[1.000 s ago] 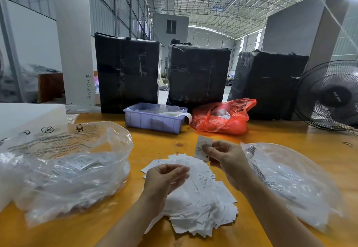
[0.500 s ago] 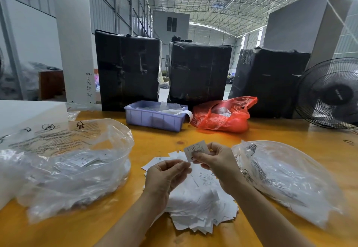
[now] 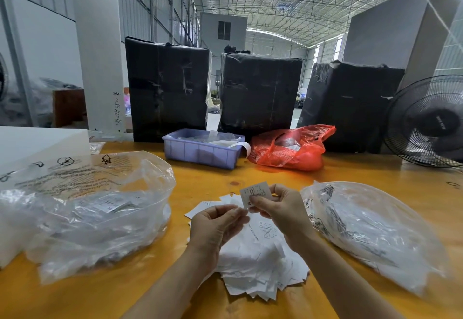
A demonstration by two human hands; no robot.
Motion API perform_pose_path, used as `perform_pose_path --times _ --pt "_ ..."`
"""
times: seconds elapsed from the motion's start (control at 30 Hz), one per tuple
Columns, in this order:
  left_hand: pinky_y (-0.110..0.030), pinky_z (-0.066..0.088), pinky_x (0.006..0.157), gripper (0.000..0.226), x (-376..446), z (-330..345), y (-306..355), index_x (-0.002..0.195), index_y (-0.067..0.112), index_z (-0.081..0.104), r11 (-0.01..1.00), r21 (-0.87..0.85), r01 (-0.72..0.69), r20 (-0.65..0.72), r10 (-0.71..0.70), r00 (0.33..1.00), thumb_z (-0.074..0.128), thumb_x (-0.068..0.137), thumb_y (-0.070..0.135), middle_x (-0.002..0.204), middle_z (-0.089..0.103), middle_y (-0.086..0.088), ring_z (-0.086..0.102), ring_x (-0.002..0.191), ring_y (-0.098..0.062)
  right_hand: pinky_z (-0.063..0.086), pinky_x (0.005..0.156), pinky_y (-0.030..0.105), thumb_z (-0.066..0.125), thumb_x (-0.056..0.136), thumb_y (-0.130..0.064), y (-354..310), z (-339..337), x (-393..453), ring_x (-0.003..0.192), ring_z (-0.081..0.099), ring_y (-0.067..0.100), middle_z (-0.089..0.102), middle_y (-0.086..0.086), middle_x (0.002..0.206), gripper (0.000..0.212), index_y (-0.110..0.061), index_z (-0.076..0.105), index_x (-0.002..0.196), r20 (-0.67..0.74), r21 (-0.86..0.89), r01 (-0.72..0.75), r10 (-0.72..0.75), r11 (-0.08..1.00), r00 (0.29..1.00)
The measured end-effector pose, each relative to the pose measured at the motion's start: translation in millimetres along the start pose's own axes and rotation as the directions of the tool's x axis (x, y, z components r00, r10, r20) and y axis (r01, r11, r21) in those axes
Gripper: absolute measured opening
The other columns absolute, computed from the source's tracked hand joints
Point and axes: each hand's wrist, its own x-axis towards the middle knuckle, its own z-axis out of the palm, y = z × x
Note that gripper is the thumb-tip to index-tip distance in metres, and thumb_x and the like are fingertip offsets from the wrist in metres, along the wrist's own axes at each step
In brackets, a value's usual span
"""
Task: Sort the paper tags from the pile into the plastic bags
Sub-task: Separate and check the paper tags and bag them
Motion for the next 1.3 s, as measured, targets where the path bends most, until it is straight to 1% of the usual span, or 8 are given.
perform_pose_path --times 0.27,0.5,0.63,0.77,0.97,1.07,1.17,1.3 --pt "-0.026 0.058 0.065 0.01 2 0 -1 0.087 -0.002 0.064 1.0 -0.031 0.007 -0.034 -0.008 0.999 0.067 0.078 -0.003 0.082 0.073 -0.02 0.072 0.069 -0.024 0.046 0.049 0.012 0.07 0.079 0.003 1 2 -2 0.054 0.065 0.005 0.069 0.008 0.07 0.013 -0.007 0.061 0.077 0.055 -0.046 0.033 -0.03 0.998 0.998" --pt "-0.025 0.058 0.058 0.006 3 -2 1 0.085 0.0 0.064 1.0 -0.029 -0.012 -0.066 0.01 0.998 0.066 0.079 -0.001 0.08 0.073 -0.017 0.072 0.067 -0.023 0.05 0.056 0.019 0.075 0.075 -0.002 3 -5 3 0.055 0.059 0.01 0.065 0.007 0.068 0.013 -0.006 0.063 0.075 0.145 -0.016 -0.113 0.114 0.993 0.983" --pt "-0.024 0.058 0.058 0.01 2 -2 -1 0.089 -0.001 0.065 0.999 0.034 -0.021 -0.047 0.023 0.999 0.067 0.08 0.002 0.078 0.073 -0.016 0.072 0.068 -0.023 0.052 0.062 0.026 0.078 0.072 -0.002 4 -9 3 0.058 0.06 0.014 0.07 0.015 0.078 0.03 -0.01 0.066 0.098 0.122 -0.102 -0.04 0.052 0.994 0.991" --pt "-0.024 0.058 0.059 0.011 2 -1 -3 0.09 -0.001 0.067 0.995 0.086 -0.045 -0.04 0.049 0.998 0.068 0.081 0.006 0.078 0.074 -0.014 0.072 0.069 -0.02 0.051 0.062 0.032 0.062 0.089 -0.006 8 -5 5 0.054 0.056 0.012 0.071 0.017 0.083 0.018 -0.004 0.07 0.105 0.101 -0.276 0.113 -0.088 0.954 0.991" --pt "-0.022 0.053 0.052 0.012 3 -1 -4 0.081 0.003 0.071 0.988 0.146 -0.05 -0.092 0.064 0.994 0.067 0.084 0.014 0.074 0.073 -0.011 0.069 0.064 -0.015 0.042 0.062 0.026 0.055 0.095 -0.016 10 0 2 0.062 0.048 0.01 0.06 -0.005 0.074 0.023 -0.007 0.068 0.111 0.312 -0.367 0.139 -0.019 0.92 0.95" --pt "-0.023 0.052 0.052 0.014 3 -1 -4 0.081 0.006 0.072 0.983 0.178 -0.039 -0.117 0.06 0.991 0.067 0.085 0.018 0.074 0.071 -0.01 0.066 0.066 -0.016 0.042 0.066 0.03 0.052 0.096 -0.021 9 3 0 0.07 0.046 0.019 0.057 0.004 0.081 0.025 -0.009 0.068 0.111 0.402 -0.377 0.122 0.043 0.918 0.915" --pt "-0.025 0.051 0.053 0.013 3 0 -4 0.081 0.007 0.071 0.989 0.144 -0.034 -0.146 0.055 0.988 0.068 0.083 0.02 0.074 0.07 -0.009 0.065 0.066 -0.018 0.043 0.063 0.019 0.054 0.095 -0.022 7 3 -1 0.063 0.049 -0.001 0.06 -0.001 0.085 0.027 -0.009 0.065 0.116 0.475 -0.423 0.233 -0.005 0.876 0.88" --pt "-0.024 0.05 0.048 0.011 1 3 -1 0.082 0.007 0.071 1.0 -0.011 0.002 -0.189 -0.004 0.982 0.07 0.081 0.018 0.074 0.069 -0.01 0.064 0.065 -0.02 0.044 0.063 0.026 0.06 0.092 -0.021 9 8 -5 0.063 0.05 0.005 0.061 0.003 0.092 0.043 -0.01 0.05 0.133 0.539 -0.437 0.261 0.018 0.861 0.842"
